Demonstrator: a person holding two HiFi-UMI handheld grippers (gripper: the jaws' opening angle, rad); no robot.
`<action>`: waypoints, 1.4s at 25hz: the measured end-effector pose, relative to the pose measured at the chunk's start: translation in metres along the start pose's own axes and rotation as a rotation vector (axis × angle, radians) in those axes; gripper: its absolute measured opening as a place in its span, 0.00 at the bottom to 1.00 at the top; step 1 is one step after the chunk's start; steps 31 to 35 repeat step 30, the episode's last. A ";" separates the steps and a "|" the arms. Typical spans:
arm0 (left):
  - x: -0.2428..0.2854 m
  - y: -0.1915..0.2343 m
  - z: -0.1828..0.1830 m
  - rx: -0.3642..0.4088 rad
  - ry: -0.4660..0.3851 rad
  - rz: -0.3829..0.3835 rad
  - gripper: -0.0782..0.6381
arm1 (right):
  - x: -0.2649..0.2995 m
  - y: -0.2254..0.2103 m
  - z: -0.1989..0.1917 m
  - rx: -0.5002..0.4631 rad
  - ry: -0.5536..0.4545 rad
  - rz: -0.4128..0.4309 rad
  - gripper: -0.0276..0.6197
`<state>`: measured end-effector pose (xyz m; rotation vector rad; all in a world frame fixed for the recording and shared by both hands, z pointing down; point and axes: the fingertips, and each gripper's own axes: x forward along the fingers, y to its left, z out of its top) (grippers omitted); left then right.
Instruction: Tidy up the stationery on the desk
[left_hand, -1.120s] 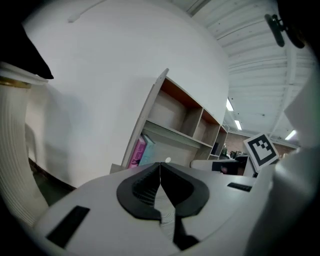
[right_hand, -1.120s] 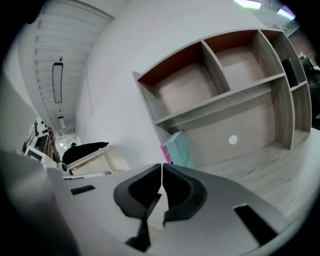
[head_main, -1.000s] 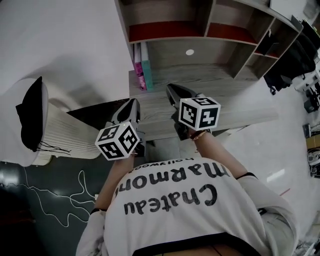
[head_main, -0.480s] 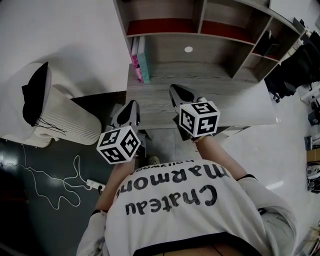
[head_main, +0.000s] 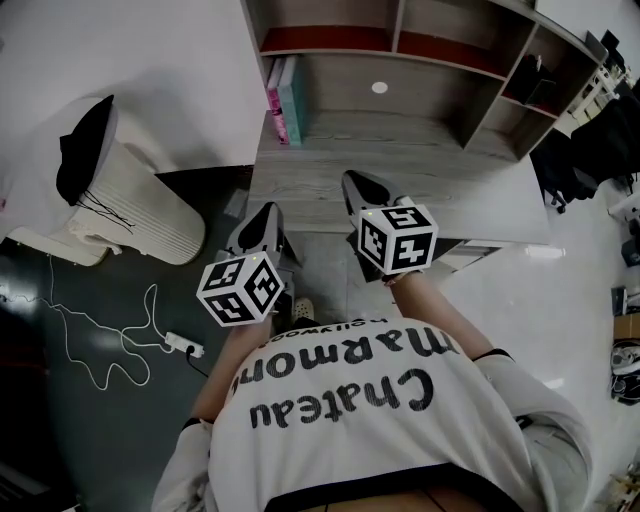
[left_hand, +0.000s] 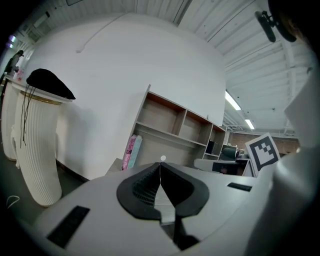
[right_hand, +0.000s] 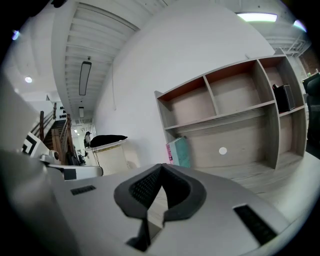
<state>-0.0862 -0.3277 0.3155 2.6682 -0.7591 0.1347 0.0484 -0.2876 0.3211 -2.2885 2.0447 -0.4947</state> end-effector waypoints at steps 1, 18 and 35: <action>-0.004 -0.003 -0.003 -0.001 -0.002 0.004 0.13 | -0.005 0.001 -0.003 -0.006 0.002 0.002 0.06; -0.046 -0.046 -0.038 -0.013 -0.019 0.010 0.13 | -0.080 -0.006 -0.034 -0.031 0.026 -0.023 0.06; -0.064 -0.063 -0.056 -0.010 -0.007 0.007 0.13 | -0.105 -0.004 -0.050 -0.026 0.045 -0.019 0.06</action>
